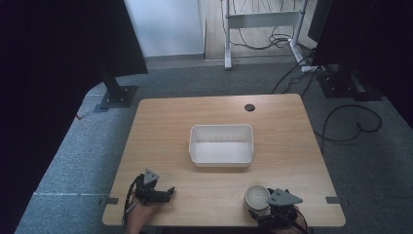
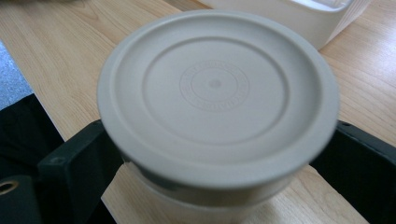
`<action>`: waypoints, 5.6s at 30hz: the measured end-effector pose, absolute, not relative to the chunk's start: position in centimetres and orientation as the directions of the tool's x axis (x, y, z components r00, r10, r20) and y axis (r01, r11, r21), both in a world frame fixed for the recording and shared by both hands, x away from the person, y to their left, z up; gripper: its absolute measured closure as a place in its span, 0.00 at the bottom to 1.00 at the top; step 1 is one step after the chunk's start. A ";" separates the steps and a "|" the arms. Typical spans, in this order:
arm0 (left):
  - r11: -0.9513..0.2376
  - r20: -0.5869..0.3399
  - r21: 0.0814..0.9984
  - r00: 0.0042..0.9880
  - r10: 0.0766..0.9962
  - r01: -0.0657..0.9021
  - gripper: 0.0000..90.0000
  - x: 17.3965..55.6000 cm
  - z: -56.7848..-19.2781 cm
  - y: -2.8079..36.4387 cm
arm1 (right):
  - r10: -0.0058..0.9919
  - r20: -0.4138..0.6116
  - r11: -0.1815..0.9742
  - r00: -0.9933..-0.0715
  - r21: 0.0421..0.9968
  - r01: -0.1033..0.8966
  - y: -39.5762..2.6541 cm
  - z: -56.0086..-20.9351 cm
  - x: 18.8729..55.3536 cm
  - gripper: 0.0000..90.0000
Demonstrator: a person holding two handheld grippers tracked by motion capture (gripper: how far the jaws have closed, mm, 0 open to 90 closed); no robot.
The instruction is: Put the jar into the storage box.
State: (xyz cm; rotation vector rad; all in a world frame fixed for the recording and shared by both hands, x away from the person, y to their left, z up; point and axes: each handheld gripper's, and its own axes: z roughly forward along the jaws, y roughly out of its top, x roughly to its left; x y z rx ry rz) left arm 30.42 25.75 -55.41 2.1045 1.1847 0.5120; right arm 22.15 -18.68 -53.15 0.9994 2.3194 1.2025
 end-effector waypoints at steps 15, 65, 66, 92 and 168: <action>-0.372 0.016 0.709 0.513 0.858 0.600 0.02 30.4 -55.4 25.8 | 0.738 0.022 0.382 -0.674 0.810 0.445 -17.6 -53.2 22.5 0.10; -0.372 0.016 0.708 0.513 0.858 0.600 0.02 30.4 -55.4 25.8 | 0.735 0.027 0.363 -0.677 0.828 0.427 -15.5 -49.7 26.6 0.10; -0.372 0.016 0.708 0.513 0.858 0.600 0.02 30.4 -55.4 25.8 | 0.737 0.030 0.360 -0.676 0.828 0.430 -15.5 -49.6 26.7 0.10; -0.372 0.016 0.708 0.513 0.858 0.600 0.02 30.4 -55.4 25.8 | 0.727 0.008 0.367 -0.686 0.841 0.398 -12.9 -48.0 29.7 0.10; -0.379 0.019 0.705 0.519 0.855 0.600 0.02 30.4 -55.4 25.8 | 0.770 -0.032 0.375 -0.637 0.831 0.411 -1.8 -49.7 40.5 0.10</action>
